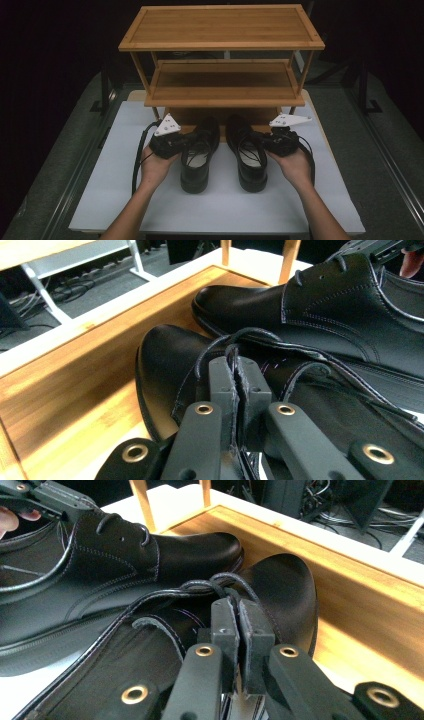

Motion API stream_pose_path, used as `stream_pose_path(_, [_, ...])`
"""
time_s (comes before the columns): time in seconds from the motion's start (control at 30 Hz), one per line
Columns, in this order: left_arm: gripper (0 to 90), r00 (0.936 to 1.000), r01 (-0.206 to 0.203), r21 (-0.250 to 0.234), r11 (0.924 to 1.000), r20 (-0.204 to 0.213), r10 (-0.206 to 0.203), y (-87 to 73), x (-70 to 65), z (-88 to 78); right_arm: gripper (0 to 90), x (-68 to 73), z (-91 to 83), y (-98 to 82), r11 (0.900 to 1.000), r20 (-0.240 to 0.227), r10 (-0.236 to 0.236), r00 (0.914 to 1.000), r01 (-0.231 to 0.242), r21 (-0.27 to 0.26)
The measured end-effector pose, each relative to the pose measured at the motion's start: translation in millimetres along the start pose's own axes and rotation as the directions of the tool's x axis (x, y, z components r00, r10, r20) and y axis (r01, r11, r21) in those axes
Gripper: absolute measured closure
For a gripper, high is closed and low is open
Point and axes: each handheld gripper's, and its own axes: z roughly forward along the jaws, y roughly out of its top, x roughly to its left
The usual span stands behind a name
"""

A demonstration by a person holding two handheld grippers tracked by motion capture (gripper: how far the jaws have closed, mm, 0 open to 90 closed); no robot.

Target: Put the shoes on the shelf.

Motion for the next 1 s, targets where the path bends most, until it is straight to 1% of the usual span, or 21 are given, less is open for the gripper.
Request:
stream_pose_path(0.03, [87.4, 1.0, 0.0, 0.0, 1.0, 0.0, 0.0, 0.0, 0.0, 0.0, 86.8, 0.0, 0.0, 0.0, 1.0, 0.0, 0.0, 1.0, 0.0, 0.0])
stream_pose_path(0.1, [87.3, 0.9998, 0.004, -0.004, 1.0, -0.017, -0.004, 0.9, 5.4, 7.6, 86.8, -4.9, 7.1, 3.5, 1.0, 0.009, 0.007, 0.9999, -0.007, -0.001])
stream_pose_path(0.2, [87.4, 0.9997, 0.003, -0.008, 1.0, -0.025, -0.003, 2.2, 8.3, 12.8, 86.7, -10.9, 14.8, 6.7, 1.0, 0.02, 0.012, 0.9997, -0.013, 0.006])
stream_pose_path(0.37, [87.4, 0.9986, 0.002, -0.012, 0.9999, -0.054, -0.002, 7.4, 15.6, 28.6, 86.7, -20.9, 29.3, 10.6, 1.0, 0.032, 0.028, 0.9991, -0.029, 0.013])
stream_pose_path(0.4, [87.3, 0.9986, 0.002, -0.012, 0.9999, -0.054, -0.002, 7.4, 15.6, 28.6, 86.7, -22.4, 32.0, 11.6, 0.999, 0.035, 0.034, 0.9988, -0.034, 0.013])
stream_pose_path(0.43, [87.3, 0.9984, 0.005, -0.013, 0.9999, -0.057, -0.006, 8.4, 17.3, 32.3, 86.7, -22.4, 32.0, 11.6, 0.999, 0.035, 0.034, 0.9988, -0.034, 0.013])
stream_pose_path(0.47, [87.4, 0.9979, 0.006, -0.011, 0.9999, -0.064, -0.007, 9.9, 18.6, 37.6, 86.7, -25.8, 38.0, 14.3, 0.999, 0.042, 0.033, 0.9986, -0.033, 0.006])
stream_pose_path(0.5, [87.3, 0.9979, 0.006, -0.011, 0.9999, -0.064, -0.007, 9.9, 18.6, 37.6, 86.7, -26.6, 39.8, 15.5, 0.999, 0.044, 0.036, 0.9984, -0.036, 0.006])
stream_pose_path(0.53, [87.3, 0.9975, 0.002, -0.014, 0.9999, -0.071, -0.003, 11.7, 20.1, 43.8, 86.7, -27.5, 42.4, 17.0, 0.999, 0.05, 0.032, 0.9982, -0.033, 0.005])
stream_pose_path(0.6, [87.3, 0.9965, -0.001, -0.018, 0.9998, -0.084, 0.0, 13.6, 21.1, 49.2, 86.7, -28.1, 47.7, 20.4, 0.999, 0.057, 0.033, 0.9978, -0.033, 0.004])
stream_pose_path(0.63, [87.3, 0.9965, -0.001, -0.018, 0.9998, -0.084, 0.0, 13.6, 21.1, 49.2, 86.7, -28.1, 47.7, 20.4, 0.999, 0.057, 0.033, 0.9978, -0.033, 0.004])
stream_pose_path(0.67, [87.3, 0.9951, -0.012, -0.024, 0.9996, -0.098, 0.009, 15.5, 22.2, 54.4, 86.7, -28.1, 52.8, 23.1, 1.0, 0.071, 0.024, 0.9972, -0.024, 0.001])
stream_pose_path(0.7, [87.3, 0.9951, -0.012, -0.024, 0.9996, -0.098, 0.009, 15.5, 22.2, 54.4, 86.7, -28.4, 55.3, 24.6, 1.0, 0.074, 0.024, 0.9969, -0.024, 0.002])
stream_pose_path(0.73, [87.3, 0.9932, -0.021, -0.023, 0.9995, -0.115, 0.018, 17.1, 24.1, 58.9, 86.7, -28.6, 57.5, 25.6, 1.0, 0.081, 0.023, 0.9965, -0.024, 0.005])
stream_pose_path(0.77, [87.3, 0.9932, -0.021, -0.023, 0.9995, -0.115, 0.018, 17.1, 24.1, 58.9, 86.7, -28.7, 59.7, 26.2, 1.0, 0.088, 0.024, 0.9959, -0.025, 0.004])
stream_pose_path(0.8, [87.3, 0.9925, -0.015, -0.029, 0.9995, -0.122, 0.011, 17.7, 24.7, 63.2, 86.7, -29.0, 61.9, 26.7, 1.0, 0.091, 0.023, 0.9955, -0.023, 0.001])
stream_pose_path(0.87, [87.2, 0.9911, -0.019, -0.029, 0.9994, -0.132, 0.015, 17.7, 24.9, 66.5, 86.7, -29.3, 65.7, 26.8, 1.0, 0.093, 0.024, 0.9954, -0.024, -0.001])
stream_pose_path(1.0, [87.2, 0.9917, -0.006, -0.022, 0.9997, -0.128, 0.003, 15.0, 26.1, 70.9, 86.6, -29.8, 71.6, 25.0, 1.0, 0.095, 0.029, 0.9951, -0.03, 0.004])
